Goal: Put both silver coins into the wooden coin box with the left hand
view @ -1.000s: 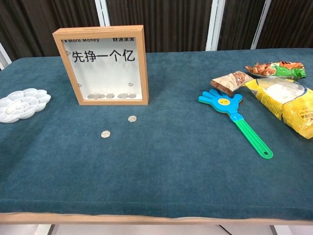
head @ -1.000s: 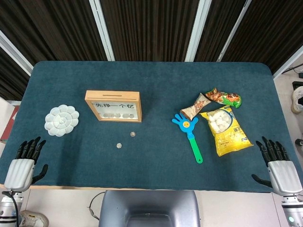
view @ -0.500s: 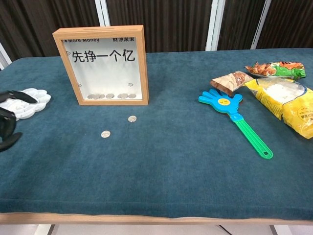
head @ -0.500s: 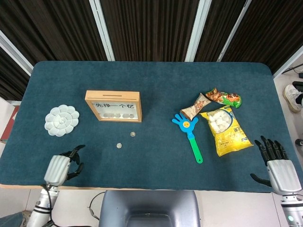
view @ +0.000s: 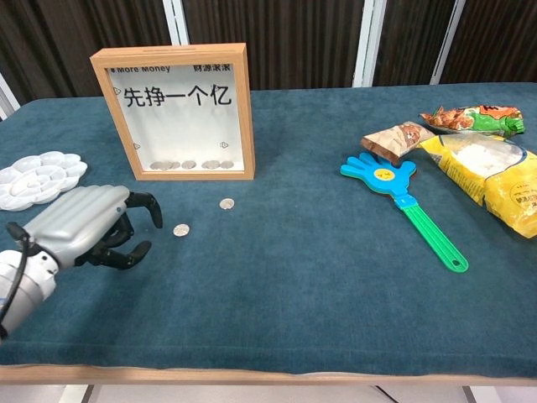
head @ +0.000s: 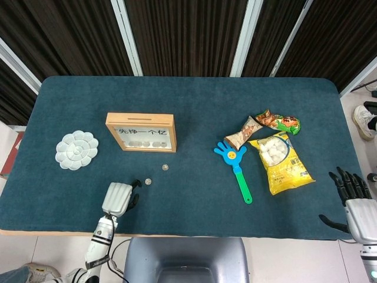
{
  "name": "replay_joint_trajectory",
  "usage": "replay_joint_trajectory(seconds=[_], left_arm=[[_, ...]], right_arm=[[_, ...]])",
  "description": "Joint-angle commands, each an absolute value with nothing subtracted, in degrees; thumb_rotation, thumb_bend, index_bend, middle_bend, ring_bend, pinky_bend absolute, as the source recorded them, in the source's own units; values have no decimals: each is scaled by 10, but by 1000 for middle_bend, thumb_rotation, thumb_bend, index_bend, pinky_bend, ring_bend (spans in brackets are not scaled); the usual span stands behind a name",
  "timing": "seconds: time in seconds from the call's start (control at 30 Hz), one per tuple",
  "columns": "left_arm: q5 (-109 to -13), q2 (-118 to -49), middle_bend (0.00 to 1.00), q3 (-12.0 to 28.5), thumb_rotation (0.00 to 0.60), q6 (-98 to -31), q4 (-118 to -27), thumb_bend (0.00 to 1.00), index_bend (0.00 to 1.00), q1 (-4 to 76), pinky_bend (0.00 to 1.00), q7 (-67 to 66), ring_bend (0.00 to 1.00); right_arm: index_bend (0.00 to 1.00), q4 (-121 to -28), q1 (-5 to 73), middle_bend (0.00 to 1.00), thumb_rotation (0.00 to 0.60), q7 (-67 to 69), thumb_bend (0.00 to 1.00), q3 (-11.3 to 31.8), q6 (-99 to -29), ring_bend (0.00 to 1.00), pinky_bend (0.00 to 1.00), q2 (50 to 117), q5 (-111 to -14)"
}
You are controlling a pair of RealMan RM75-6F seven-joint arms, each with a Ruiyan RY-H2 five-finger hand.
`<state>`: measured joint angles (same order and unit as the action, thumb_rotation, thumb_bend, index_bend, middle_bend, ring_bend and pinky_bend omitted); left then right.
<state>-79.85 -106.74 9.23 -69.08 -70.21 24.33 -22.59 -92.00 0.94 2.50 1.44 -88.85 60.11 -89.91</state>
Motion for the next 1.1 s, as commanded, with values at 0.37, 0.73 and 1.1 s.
replay_joint_trajectory(seconds=[0.37, 0.73, 1.1], left_arm=[[-771, -1153, 1000, 117, 600, -673, -574, 420, 419, 295, 1000, -222, 1000], [-772, -1169, 1000, 114, 600, -679, -548, 420, 430, 307, 1000, -221, 1000], [-759, -1170, 1000, 114, 600, -669, -542, 421, 431, 312, 1000, -227, 1000]], right_arm=[[0, -914, 4, 0, 600, 52, 37, 19, -895, 0, 0, 590, -893], [0, -912, 1, 0, 600, 58, 36, 19, -898, 0, 0, 588, -896], [0, -911, -2, 0, 600, 66, 37, 21, -904, 0, 0, 586, -895]])
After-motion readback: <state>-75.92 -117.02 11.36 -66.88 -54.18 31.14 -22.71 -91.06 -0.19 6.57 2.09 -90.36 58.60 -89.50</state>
